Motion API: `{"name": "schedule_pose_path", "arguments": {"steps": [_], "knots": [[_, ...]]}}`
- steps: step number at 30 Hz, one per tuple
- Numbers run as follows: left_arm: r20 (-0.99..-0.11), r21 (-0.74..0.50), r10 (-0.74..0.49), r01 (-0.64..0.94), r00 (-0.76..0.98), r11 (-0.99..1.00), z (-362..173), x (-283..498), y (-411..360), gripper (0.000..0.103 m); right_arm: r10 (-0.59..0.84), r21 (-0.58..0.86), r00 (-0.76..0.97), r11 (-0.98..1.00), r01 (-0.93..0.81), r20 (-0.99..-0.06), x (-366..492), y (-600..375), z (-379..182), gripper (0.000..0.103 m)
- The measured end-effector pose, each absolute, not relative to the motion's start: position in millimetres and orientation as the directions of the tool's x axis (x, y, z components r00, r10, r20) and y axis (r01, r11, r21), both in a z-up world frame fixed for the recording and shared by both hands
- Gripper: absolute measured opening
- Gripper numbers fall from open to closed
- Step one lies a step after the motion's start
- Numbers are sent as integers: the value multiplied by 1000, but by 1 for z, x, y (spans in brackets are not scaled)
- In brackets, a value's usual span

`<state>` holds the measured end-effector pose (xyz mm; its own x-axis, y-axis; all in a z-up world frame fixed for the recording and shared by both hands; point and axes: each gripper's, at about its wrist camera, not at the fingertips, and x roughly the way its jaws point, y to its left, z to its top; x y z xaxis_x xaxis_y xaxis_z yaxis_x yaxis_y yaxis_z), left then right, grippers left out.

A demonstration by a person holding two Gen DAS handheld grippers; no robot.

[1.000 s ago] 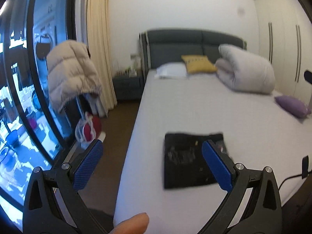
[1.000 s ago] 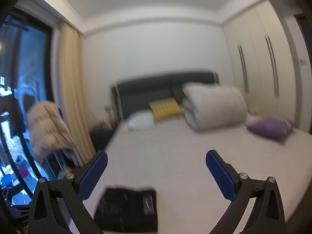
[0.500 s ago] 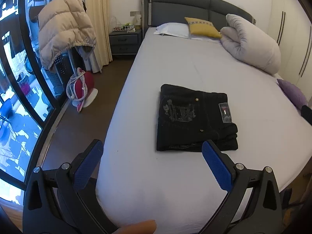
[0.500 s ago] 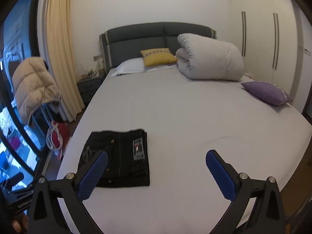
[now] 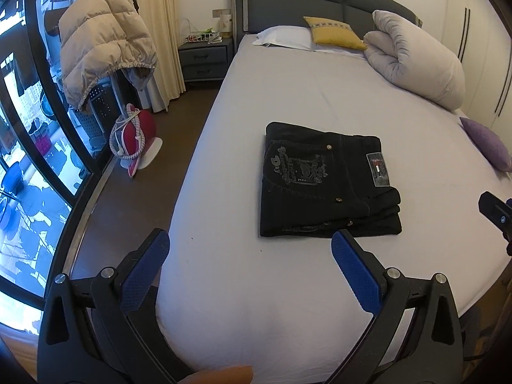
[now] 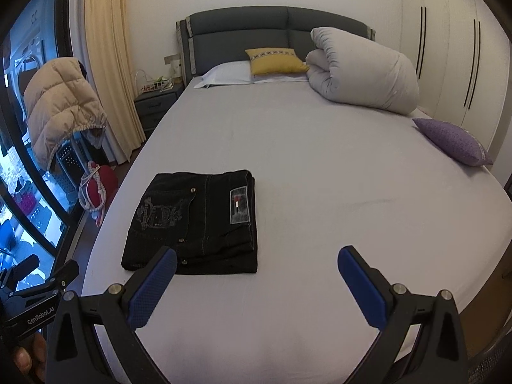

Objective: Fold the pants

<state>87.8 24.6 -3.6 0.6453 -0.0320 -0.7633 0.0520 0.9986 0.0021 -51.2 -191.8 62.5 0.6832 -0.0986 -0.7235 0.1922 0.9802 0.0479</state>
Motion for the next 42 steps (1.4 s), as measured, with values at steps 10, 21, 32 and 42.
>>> {"name": "schedule_pose_path", "arguments": {"steps": [10,21,32,42], "knots": [[-771,3,-36,60,636,998,-14,90,19,103,-68,60,659,984,169,-749,-46,-185,56,103],[-778,7,-37,66,627,998,-22,94,15,103,-64,64,641,982,175,-765,-44,-186,49,103],[-781,5,-40,70,624,998,-23,95,13,103,-63,65,637,982,176,-768,-45,-186,48,103],[-783,1,-45,73,621,997,-25,96,12,103,-63,64,635,982,175,-770,-46,-185,46,103]]}}
